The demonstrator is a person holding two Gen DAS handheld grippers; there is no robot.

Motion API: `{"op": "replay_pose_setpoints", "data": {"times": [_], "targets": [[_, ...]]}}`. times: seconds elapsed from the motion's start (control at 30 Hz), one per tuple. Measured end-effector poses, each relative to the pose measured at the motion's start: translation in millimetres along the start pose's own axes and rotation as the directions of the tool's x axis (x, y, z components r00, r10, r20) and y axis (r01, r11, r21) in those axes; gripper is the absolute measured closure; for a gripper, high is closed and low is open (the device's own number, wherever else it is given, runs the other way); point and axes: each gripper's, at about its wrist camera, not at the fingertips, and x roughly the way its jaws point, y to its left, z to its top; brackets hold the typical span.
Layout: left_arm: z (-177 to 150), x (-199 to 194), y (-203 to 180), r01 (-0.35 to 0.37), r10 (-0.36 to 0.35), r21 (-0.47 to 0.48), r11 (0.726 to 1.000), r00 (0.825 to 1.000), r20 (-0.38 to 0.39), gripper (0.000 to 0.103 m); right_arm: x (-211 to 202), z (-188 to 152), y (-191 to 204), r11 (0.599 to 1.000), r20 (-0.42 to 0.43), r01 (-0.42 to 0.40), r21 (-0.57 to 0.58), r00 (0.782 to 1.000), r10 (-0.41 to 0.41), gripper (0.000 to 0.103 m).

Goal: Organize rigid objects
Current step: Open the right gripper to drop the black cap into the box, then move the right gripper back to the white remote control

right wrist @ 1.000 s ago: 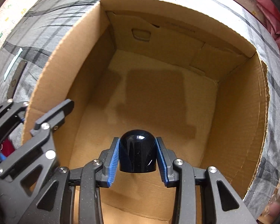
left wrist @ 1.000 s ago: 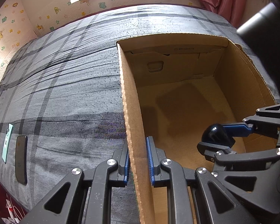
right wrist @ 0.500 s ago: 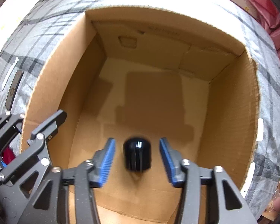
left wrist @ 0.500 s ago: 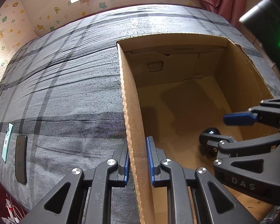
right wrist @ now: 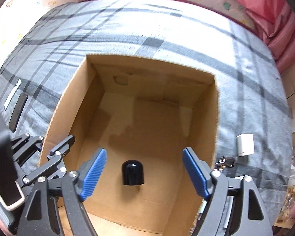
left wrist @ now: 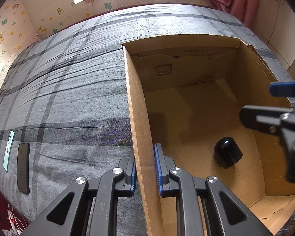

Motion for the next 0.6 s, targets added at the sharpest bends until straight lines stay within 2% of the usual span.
{"op": "replay_pose_setpoints", "data": {"times": [0.17,0.43,0.6], "targets": [[0,-1,0,0.000,0.000,-0.001,1.000,1.000,0.001,0.086,-27,1,-3,1.000,0.051,0.008,0.013,0.999,-0.009,0.005],[0,-1,2,0.006,-0.006,-0.007,1.000,1.000,0.004,0.086,-51,-1,-27,0.999,0.062,-0.008,0.048,0.998,0.005,0.000],[0,-1,1,0.003,-0.003,-0.005,1.000,1.000,0.004,0.086,-58,-12,-56,0.996,0.056,0.020,0.081,0.998,-0.025,0.000]]}}
